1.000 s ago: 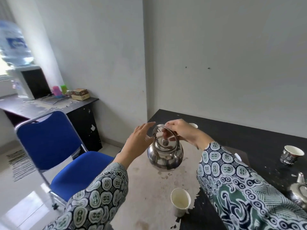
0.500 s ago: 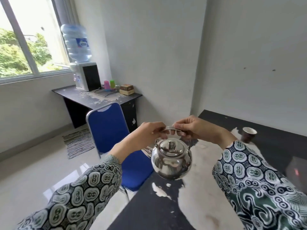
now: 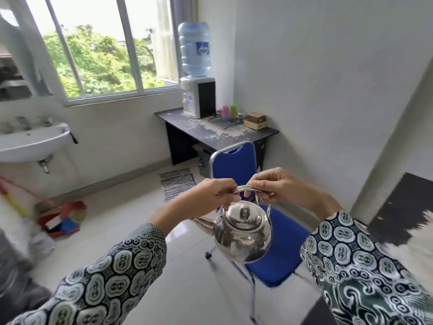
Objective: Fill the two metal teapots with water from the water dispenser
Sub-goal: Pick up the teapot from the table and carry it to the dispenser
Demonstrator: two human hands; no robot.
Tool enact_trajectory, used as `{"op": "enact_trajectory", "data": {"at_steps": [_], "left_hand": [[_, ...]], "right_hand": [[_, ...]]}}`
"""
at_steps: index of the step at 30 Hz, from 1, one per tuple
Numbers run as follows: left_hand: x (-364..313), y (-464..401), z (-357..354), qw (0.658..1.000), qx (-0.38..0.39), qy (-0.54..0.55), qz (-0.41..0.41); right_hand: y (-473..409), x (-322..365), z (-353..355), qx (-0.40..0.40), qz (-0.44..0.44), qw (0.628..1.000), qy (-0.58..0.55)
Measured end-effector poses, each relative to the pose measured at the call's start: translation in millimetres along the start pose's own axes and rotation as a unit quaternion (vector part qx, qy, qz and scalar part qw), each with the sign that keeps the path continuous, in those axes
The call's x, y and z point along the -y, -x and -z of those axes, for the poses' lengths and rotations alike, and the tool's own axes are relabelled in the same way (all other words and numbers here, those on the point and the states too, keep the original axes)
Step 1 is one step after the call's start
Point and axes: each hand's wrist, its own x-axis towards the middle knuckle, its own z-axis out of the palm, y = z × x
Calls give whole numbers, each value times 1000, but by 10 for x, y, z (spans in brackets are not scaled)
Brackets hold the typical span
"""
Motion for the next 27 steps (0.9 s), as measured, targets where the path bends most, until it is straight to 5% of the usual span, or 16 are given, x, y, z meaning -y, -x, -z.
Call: {"op": "enact_trajectory", "data": {"at_steps": [13, 27], "left_hand": [[1721, -519, 1239, 996, -52, -35, 63], [3698, -1881, 2702, 989, -117, -60, 63]], "right_hand": [[-2418, -61, -70, 29, 63, 997, 37], [-5114, -82, 339, -56, 94, 991, 75]]}}
